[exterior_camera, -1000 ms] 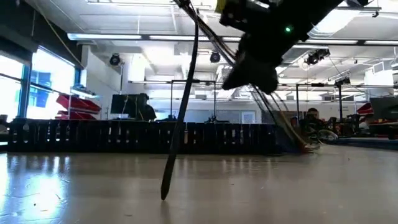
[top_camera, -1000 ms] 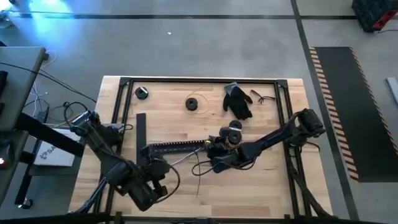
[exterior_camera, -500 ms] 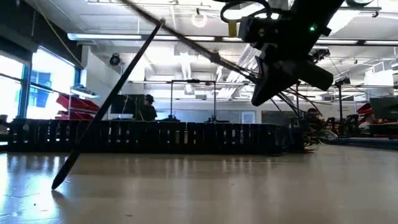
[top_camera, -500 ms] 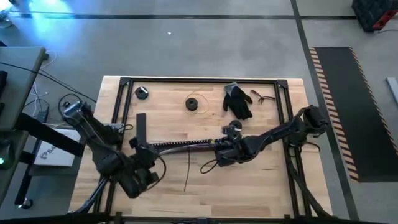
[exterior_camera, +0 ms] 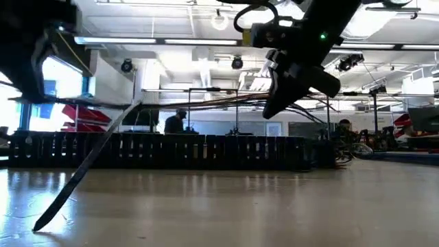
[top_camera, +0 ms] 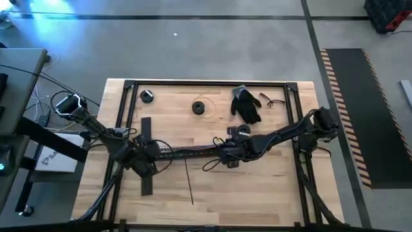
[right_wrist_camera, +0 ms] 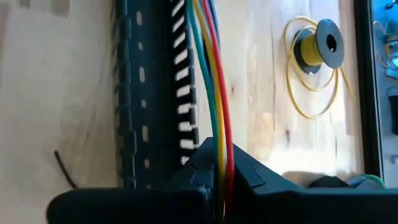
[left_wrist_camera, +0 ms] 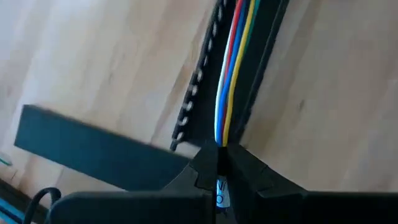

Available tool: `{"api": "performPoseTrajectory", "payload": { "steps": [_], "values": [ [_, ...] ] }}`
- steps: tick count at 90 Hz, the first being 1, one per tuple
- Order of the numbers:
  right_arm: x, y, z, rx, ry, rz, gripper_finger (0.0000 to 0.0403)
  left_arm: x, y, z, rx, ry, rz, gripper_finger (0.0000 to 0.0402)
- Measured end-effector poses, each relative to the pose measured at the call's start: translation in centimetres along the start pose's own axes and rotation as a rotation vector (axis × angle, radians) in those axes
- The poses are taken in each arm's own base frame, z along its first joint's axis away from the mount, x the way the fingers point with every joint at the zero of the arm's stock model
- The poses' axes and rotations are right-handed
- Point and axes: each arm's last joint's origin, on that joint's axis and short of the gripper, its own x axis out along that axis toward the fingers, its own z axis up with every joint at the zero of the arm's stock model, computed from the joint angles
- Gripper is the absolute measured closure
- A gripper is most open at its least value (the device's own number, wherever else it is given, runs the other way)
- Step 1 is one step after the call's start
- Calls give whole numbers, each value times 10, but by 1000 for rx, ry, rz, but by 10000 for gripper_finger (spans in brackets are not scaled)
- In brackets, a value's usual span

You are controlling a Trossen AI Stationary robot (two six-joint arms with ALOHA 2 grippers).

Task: Ziptie cables
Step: Put the black zip tie cable into the black cable duct

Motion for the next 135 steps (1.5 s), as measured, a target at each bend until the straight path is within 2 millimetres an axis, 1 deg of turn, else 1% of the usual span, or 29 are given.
{"api": "performPoseTrajectory", "payload": {
  "steps": [9, 23, 32, 45, 52, 68, 82, 87, 94, 109, 116, 121, 125, 131, 135],
  "values": [
    [0, 0, 1, -6, -10, 8, 403, 15, 4, -5, 41, 30, 1, 401],
    [0, 1, 1, -2, -7, 58, 403, 29, 8, -9, 103, 36, 3, 398],
    [0, 2, -1, 9, 13, 78, 403, 35, 10, -8, 107, 32, 7, 385],
    [0, 2, -9, 21, 85, 87, 403, 42, 11, -6, 113, 22, -5, 358],
    [0, 2, -12, 35, 120, 91, 403, 43, 12, -6, 111, 23, -5, 339],
    [3, 7, -21, 35, 163, 166, 403, 42, 12, -5, 90, 53, -29, 297],
    [7, 9, -30, 30, 195, 157, 397, 35, 8, 0, 30, 63, -73, 283],
    [7, 9, -32, 20, 211, 155, 385, 31, 6, 3, 9, 54, -85, 283],
    [4, 7, -34, 17, 232, 153, 352, 25, 3, 9, -13, 35, -107, 284],
    [-14, -5, -45, -35, 316, 126, 255, 16, -1, 17, -51, 7, -147, 285],
    [-25, -10, -48, -22, 318, 125, 213, 15, -2, 18, -61, -3, -153, 285],
    [-34, -13, -46, -2, 274, 130, 189, 16, -3, 20, -70, -29, -159, 285],
    [-38, -15, -42, 24, 206, 138, 175, 16, -4, 21, -76, -51, -157, 285],
    [-40, -15, -35, 62, 64, 164, 164, 16, -4, 22, -97, -89, -131, 285],
    [-36, -17, -32, 105, -25, 183, 163, 17, -3, 24, -130, -115, -107, 285]
  ]
}}
